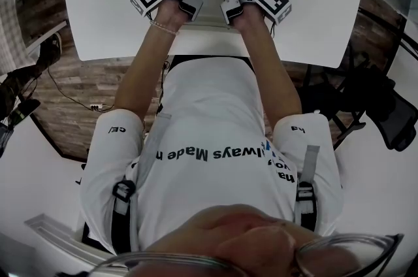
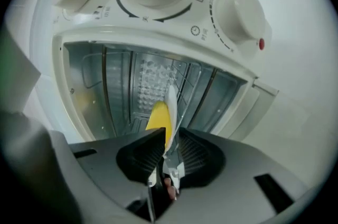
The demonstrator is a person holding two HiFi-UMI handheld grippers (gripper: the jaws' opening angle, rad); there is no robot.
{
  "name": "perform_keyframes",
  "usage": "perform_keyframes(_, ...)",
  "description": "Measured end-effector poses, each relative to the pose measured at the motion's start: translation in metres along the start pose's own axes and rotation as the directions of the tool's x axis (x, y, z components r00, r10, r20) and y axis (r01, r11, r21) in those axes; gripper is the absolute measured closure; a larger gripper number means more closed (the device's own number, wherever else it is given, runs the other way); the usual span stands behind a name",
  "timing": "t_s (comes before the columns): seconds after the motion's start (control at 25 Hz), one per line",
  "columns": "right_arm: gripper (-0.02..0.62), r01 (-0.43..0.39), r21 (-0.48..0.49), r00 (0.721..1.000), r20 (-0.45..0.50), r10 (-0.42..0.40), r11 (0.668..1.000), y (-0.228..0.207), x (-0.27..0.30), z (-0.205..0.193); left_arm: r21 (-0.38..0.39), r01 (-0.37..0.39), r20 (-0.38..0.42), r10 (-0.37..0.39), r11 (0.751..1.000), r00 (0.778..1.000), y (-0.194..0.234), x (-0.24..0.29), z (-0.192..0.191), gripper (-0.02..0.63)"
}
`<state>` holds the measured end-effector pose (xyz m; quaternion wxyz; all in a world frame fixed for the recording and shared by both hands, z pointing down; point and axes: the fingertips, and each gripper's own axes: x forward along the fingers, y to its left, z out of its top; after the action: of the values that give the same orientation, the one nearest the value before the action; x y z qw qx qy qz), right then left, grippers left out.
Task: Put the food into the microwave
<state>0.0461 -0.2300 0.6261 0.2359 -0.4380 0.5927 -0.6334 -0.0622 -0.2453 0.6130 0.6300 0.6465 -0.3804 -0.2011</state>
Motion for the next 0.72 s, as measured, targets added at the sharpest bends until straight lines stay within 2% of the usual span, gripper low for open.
perform_keyframes(0.16,0.545,0.012,-0.070,1.000,-0.009,-0.012,0.997,0.004,-0.020,-0.003,0.021,-0.009,-0.008,0.009,1.000,1.000,-0.001,-0.021,-0.010,0.541)
perform_keyframes(0.36,0.545,-0.019,-0.201,1.000,-0.024,0.014,0.979,0.023,-0.059,0.000,0.180,0.021,-0.037,-0.015,0.983,0.999,-0.033,-0.049,-0.034,0.573)
perform_keyframes(0.56,0.554,-0.062,-0.367,0.998,-0.042,0.050,0.928,0.054,-0.088,0.003,0.379,0.072,-0.074,-0.047,0.922,0.996,-0.073,-0.066,-0.047,0.588)
perform_keyframes(0.72,0.566,-0.117,-0.502,0.993,-0.070,0.095,0.857,0.089,-0.109,-0.001,0.492,0.120,-0.096,-0.083,0.862,0.992,-0.107,-0.079,-0.054,0.594)
